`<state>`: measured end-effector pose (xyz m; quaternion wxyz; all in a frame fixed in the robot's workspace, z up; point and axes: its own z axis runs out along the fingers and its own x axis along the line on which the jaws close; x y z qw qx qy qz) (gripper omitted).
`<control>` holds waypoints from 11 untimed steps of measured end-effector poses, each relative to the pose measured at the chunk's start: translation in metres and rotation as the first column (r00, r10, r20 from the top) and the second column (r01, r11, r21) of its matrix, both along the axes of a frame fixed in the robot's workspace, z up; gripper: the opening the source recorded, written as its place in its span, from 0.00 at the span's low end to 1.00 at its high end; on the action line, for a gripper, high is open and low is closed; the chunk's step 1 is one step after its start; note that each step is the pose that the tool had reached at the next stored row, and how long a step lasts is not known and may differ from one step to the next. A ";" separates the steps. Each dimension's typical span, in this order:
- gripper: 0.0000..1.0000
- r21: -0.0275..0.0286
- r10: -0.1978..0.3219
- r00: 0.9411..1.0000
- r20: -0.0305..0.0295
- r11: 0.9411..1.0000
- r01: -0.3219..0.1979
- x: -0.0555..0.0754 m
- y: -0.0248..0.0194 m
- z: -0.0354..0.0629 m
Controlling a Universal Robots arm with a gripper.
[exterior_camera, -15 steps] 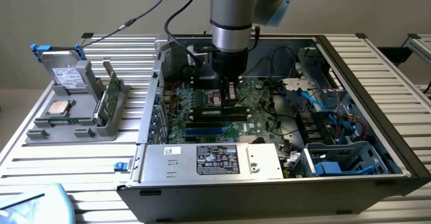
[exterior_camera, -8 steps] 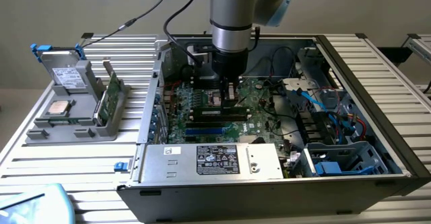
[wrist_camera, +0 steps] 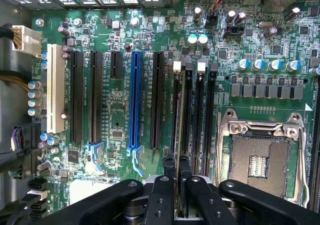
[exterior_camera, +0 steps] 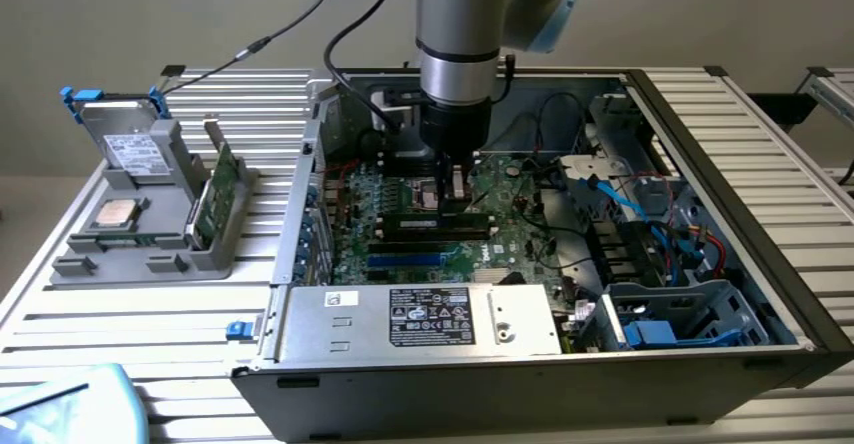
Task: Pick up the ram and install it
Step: 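Insert the ram into the slot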
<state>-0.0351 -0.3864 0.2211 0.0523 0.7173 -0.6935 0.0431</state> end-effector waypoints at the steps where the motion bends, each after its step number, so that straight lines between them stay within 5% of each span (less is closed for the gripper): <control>1: 0.14 0.000 0.000 1.000 0.000 1.000 0.000 0.000 0.0000 -0.0001; 11: 0.14 0.000 0.000 1.000 -0.001 1.000 0.000 0.001 0.0000 0.0001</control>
